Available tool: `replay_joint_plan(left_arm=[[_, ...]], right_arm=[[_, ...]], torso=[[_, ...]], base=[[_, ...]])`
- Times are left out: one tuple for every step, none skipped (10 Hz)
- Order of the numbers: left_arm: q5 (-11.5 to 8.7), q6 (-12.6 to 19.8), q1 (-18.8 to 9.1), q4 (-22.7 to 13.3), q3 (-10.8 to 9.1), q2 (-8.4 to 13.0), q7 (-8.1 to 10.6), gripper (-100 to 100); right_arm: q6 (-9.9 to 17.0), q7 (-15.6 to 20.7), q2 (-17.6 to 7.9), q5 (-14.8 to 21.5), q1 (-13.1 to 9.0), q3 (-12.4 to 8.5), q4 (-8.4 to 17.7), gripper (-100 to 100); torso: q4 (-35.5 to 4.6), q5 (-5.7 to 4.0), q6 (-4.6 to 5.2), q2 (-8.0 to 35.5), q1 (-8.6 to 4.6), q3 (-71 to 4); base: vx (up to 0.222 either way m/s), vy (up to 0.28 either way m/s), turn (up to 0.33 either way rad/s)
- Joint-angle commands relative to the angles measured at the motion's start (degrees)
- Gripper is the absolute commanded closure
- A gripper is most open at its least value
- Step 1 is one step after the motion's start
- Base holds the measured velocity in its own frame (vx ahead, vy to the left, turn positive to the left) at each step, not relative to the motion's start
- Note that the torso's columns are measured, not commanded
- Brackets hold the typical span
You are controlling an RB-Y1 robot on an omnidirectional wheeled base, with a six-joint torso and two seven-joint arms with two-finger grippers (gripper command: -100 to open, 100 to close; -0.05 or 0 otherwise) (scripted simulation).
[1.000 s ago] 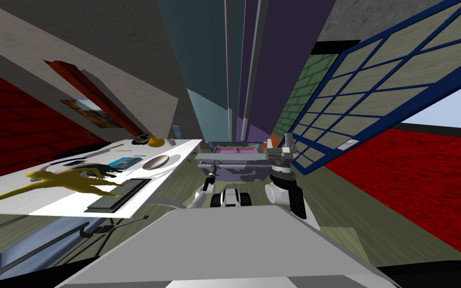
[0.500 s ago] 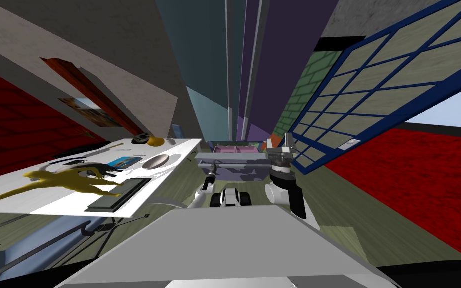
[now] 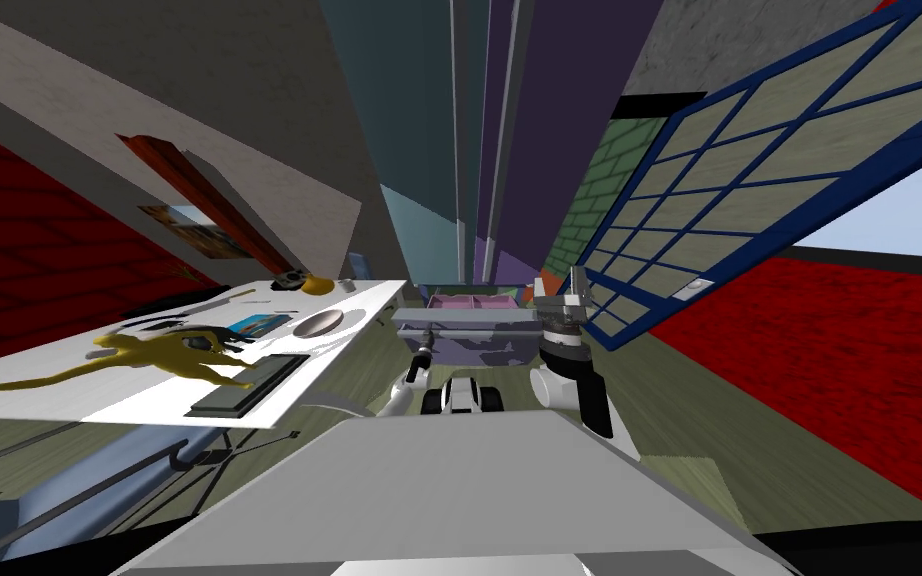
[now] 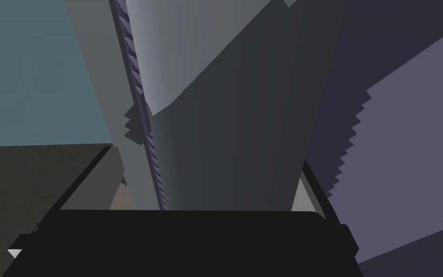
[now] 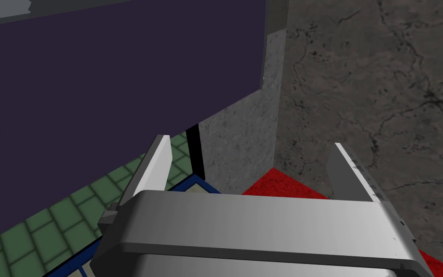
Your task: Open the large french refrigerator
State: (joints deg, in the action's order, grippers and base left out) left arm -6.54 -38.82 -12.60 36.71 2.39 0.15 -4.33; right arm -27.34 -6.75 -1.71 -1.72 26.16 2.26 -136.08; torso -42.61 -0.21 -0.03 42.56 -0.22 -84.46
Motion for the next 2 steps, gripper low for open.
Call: replay_joint_plan(left_arm=[[0.0,0.1,0.1,-0.1,0.01,0.0,0.05,0],[0.0,0.1,0.2,-0.2,0.01,0.0,0.10,0]], right_arm=[[0.0,0.0,0.0,0.0,0.0,0.0,0.0,0],[0.0,0.0,0.0,0.0,0.0,0.0,0.0,0]], torso=[[0.1,0.05,0.01,-0.1,0.04,0.0],[0.2,0.08,0.01,-0.1,0.07,-0.1]], base=[[0.000,0.000,0.000],[0.000,0.000,0.000]])
